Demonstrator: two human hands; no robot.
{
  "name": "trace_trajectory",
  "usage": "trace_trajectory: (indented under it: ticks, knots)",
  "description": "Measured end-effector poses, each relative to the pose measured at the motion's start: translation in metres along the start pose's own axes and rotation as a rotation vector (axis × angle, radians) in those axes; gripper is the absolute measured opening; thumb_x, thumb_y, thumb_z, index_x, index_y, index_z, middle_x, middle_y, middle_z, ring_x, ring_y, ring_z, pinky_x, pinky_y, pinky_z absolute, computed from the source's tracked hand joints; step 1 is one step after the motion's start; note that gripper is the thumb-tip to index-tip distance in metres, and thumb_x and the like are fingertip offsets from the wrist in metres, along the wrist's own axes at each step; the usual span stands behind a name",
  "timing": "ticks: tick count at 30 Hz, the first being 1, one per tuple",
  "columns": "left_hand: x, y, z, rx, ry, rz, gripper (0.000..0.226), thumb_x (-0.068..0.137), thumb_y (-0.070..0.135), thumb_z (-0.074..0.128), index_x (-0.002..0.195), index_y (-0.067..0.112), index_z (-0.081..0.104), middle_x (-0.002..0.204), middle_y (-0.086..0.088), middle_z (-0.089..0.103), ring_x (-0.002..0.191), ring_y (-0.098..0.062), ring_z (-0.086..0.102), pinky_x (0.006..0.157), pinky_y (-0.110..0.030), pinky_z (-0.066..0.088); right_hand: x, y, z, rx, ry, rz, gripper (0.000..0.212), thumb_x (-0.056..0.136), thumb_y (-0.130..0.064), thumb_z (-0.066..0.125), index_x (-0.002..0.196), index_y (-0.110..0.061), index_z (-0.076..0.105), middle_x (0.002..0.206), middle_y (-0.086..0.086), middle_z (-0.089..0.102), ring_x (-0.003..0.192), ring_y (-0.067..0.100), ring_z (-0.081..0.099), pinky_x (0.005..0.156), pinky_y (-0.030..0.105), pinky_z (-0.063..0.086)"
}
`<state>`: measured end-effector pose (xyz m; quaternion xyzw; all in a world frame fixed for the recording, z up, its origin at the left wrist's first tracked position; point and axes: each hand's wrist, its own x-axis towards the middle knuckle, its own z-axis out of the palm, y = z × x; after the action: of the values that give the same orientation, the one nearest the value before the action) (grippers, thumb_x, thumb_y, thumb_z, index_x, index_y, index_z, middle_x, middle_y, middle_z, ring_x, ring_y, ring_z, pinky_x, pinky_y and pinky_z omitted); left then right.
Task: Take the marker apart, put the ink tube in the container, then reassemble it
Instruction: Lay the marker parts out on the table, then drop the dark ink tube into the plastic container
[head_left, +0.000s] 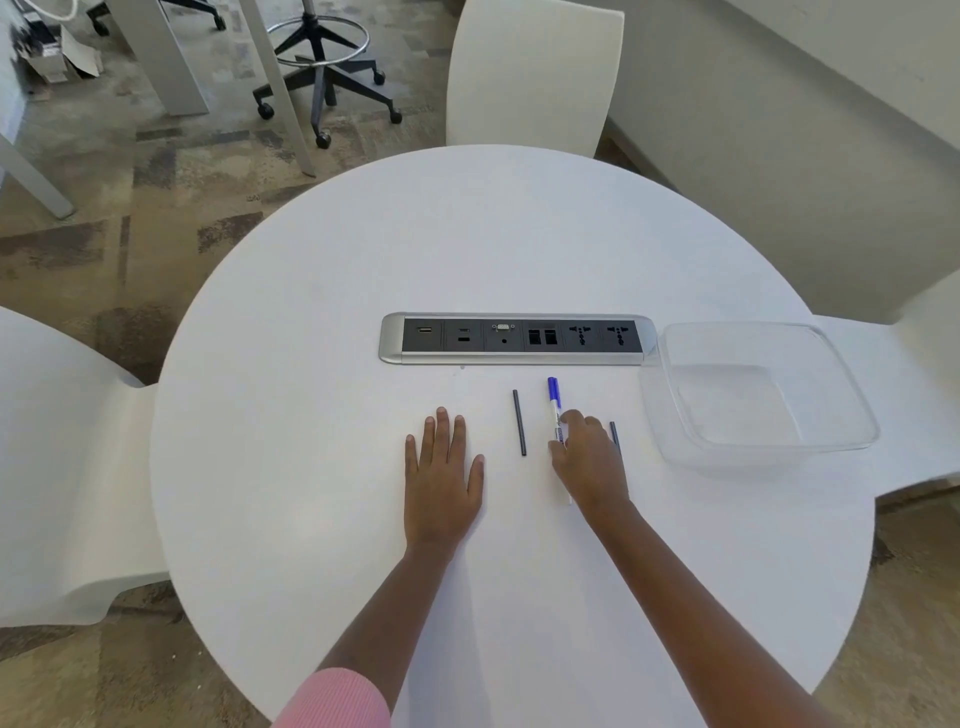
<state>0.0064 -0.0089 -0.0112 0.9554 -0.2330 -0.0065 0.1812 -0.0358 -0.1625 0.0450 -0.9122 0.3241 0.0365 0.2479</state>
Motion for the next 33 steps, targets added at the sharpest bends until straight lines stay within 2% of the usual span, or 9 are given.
trace_trajectory:
  ticks: [3,6,11,17,21,24,26,28,33]
  knots:
    - [0.0,0.0,0.0,0.017,0.001,0.0,0.052,0.088,0.026,0.046,0.135,0.004,0.042,0.144,-0.02,0.04,0.132,-0.035,0.04,0.108,-0.054,0.027,0.0,-0.006,0.001,-0.036,0.066,-0.115,0.028,0.09,-0.009,0.047,0.118,-0.003,0.048,0.111,0.021,0.054,0.1,0.036,0.053,0.075,0.039,0.047]
    - [0.002,0.0,-0.001,0.025,0.006,0.006,0.052,0.087,0.025,0.049,0.134,0.003,0.044,0.143,-0.021,0.042,0.131,-0.036,0.041,0.107,-0.056,0.029,0.004,-0.018,0.006,-0.01,0.059,-0.199,0.023,0.091,-0.01,0.045,0.111,-0.001,0.052,0.112,0.022,0.056,0.101,0.034,0.054,0.082,0.039,0.047]
    - [0.002,0.001,0.0,0.031,-0.002,0.005,0.052,0.087,0.027,0.045,0.134,0.004,0.043,0.143,-0.02,0.041,0.131,-0.035,0.041,0.107,-0.055,0.028,0.009,-0.029,0.019,-0.047,-0.015,-0.203,0.025,0.093,-0.015,0.044,0.113,-0.001,0.049,0.111,0.019,0.057,0.097,0.03,0.055,0.078,0.037,0.049]
    - [0.003,0.001,-0.001,0.031,-0.017,-0.001,0.053,0.088,0.028,0.043,0.135,0.005,0.042,0.144,-0.019,0.04,0.132,-0.034,0.039,0.109,-0.054,0.027,0.013,-0.032,0.024,-0.06,0.009,-0.189,0.025,0.091,-0.003,0.043,0.116,-0.003,0.047,0.107,0.02,0.057,0.091,0.029,0.056,0.071,0.035,0.051]
    - [0.002,-0.001,-0.002,0.035,-0.027,-0.006,0.053,0.088,0.028,0.043,0.135,0.005,0.042,0.144,-0.019,0.04,0.132,-0.034,0.039,0.108,-0.054,0.027,0.015,-0.032,0.023,0.007,-0.016,-0.134,0.023,0.089,-0.001,0.045,0.112,-0.003,0.049,0.109,0.018,0.059,0.092,0.028,0.058,0.076,0.034,0.052]
    - [0.001,-0.002,-0.004,0.041,-0.031,-0.012,0.052,0.089,0.03,0.038,0.134,0.004,0.044,0.143,-0.019,0.042,0.131,-0.034,0.042,0.107,-0.055,0.029,0.013,-0.032,0.017,0.072,-0.026,-0.09,0.022,0.088,-0.004,0.047,0.109,-0.001,0.054,0.11,0.018,0.06,0.093,0.027,0.059,0.072,0.027,0.047]
    - [0.002,-0.001,-0.006,0.044,-0.034,-0.014,0.055,0.088,0.032,0.031,0.133,0.004,0.045,0.142,-0.02,0.043,0.13,-0.035,0.043,0.106,-0.055,0.03,0.011,-0.03,0.01,0.101,-0.005,-0.107,0.021,0.087,-0.003,0.046,0.105,0.001,0.056,0.108,0.019,0.059,0.091,0.029,0.059,0.071,0.03,0.047]
    - [0.002,-0.003,-0.006,0.039,-0.026,-0.014,0.053,0.088,0.03,0.036,0.133,0.004,0.045,0.142,-0.02,0.043,0.129,-0.035,0.043,0.106,-0.055,0.03,0.007,-0.028,-0.002,0.138,0.026,-0.138,0.021,0.084,-0.001,0.046,0.101,0.002,0.059,0.104,0.02,0.059,0.087,0.031,0.058,0.071,0.036,0.049]
    - [-0.001,-0.006,-0.007,0.008,-0.035,-0.029,0.053,0.089,0.029,0.038,0.135,0.004,0.042,0.144,-0.02,0.039,0.132,-0.036,0.038,0.109,-0.053,0.025,0.0,-0.013,-0.04,0.233,0.116,-0.189,0.019,0.081,-0.001,0.05,0.096,-0.002,0.061,0.096,0.016,0.059,0.084,0.029,0.058,0.068,0.029,0.042]
